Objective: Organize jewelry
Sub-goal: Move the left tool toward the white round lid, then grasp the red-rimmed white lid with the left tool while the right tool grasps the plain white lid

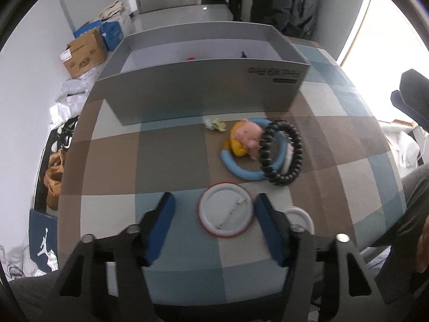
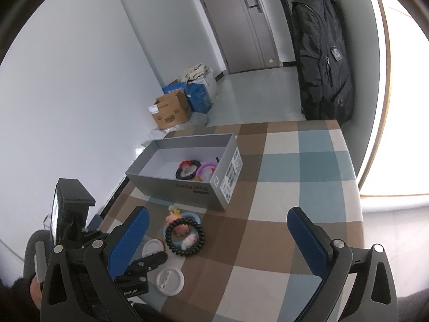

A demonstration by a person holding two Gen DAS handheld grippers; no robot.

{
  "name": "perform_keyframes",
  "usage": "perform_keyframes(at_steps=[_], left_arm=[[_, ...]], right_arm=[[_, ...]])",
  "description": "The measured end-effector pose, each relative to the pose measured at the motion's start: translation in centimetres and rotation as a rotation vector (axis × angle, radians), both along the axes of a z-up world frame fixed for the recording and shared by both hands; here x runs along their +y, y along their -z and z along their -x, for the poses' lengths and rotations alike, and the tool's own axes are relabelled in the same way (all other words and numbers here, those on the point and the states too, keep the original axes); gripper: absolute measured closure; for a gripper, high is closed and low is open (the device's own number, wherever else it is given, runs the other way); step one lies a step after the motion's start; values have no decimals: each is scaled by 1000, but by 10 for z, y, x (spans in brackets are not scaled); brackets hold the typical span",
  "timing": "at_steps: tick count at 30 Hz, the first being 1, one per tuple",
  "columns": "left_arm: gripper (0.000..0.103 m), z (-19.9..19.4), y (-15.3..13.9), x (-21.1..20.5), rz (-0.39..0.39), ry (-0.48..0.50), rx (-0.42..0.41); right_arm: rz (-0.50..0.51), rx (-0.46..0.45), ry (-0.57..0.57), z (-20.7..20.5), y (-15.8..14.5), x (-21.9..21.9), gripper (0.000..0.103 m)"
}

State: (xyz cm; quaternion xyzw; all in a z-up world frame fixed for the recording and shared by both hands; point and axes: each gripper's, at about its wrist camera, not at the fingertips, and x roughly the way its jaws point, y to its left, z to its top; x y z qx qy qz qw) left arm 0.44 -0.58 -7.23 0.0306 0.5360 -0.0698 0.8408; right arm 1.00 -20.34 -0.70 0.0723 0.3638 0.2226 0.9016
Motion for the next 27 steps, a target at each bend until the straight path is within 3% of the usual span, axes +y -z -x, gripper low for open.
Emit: perform_keyframes(at_steps=[1, 3, 14, 27], left_arm=[[66, 2, -1, -2, 3, 15, -4], [65, 2, -2, -6, -17, 25, -11], [66, 1, -6, -1, 47, 1, -3], [66, 3, -41, 22, 189, -88, -142]], right_arm=[[-1, 0, 1, 0, 0, 0, 0], [-1, 1, 1, 0, 0, 0, 0], [9, 2, -16, 1, 1, 2, 0], [83, 19, -29, 10, 11, 13, 0]])
